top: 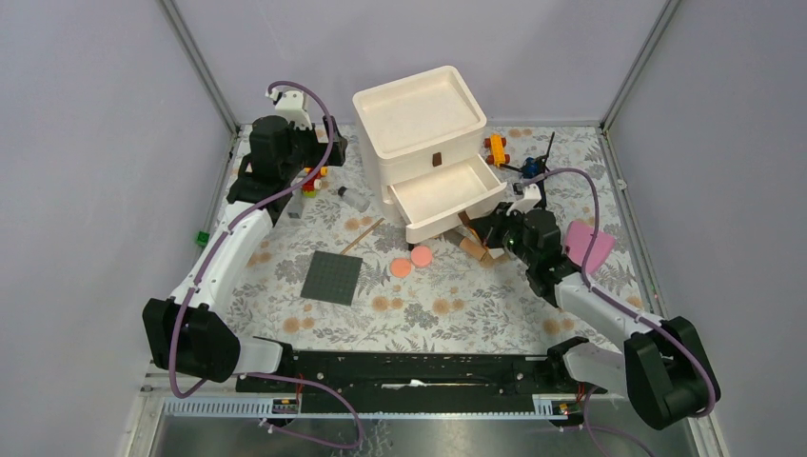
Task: Organize the makeup
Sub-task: Open the drawer in the storage box.
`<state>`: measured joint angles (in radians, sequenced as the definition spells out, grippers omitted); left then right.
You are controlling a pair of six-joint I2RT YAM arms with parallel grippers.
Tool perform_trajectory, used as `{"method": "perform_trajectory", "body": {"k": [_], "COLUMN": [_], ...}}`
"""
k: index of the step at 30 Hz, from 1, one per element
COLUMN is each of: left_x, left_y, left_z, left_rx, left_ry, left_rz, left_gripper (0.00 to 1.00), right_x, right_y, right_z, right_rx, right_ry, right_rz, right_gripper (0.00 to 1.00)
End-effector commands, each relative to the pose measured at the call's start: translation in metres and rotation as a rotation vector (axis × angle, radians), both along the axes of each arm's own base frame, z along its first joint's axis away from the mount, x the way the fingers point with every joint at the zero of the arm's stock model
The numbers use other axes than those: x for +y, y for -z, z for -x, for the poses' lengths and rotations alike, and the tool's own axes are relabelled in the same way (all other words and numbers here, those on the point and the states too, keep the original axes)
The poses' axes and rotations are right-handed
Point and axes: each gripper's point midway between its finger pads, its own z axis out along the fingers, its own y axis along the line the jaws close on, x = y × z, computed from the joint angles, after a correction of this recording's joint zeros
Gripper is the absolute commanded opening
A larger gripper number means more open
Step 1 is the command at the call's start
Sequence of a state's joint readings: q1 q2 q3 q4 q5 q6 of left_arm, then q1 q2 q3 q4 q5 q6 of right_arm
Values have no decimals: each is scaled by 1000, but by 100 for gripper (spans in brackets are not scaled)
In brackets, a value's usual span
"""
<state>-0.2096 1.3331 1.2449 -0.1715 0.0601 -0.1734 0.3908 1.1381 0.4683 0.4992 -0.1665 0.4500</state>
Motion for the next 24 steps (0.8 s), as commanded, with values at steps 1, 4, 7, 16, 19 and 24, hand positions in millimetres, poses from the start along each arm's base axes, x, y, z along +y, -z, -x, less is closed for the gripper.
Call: {"method": "perform_trajectory", "body": {"k": [1,4,7,16,19,24], "left_x": [-5,-5,-5,-6,-6,-5], "left_y": [-35,-35,-35,-35,-35,-34], "left_z": [-4,-3,-3,-3,-3,-4], "left_rx": [-91,-91,-91,-92,-92,-91], "left_ry": [22,24,25,27,27,25], "left_rz": [14,16,15,14,14,14], "left_gripper": [99,99,99,99,99,99], "right_x": [-1,-2,-3,-4,-5,-8], "right_y": [-2,0,2,7,10,10], "right_z": [9,15,19,25,23,20], "right_rx": [-9,-2,2,12,17,20], "right_ry": [-14,-20,-21,-22,-11,9], "right_rz": [12,12,12,9,14,24], "right_gripper": [0,0,0,0,15,39]}}
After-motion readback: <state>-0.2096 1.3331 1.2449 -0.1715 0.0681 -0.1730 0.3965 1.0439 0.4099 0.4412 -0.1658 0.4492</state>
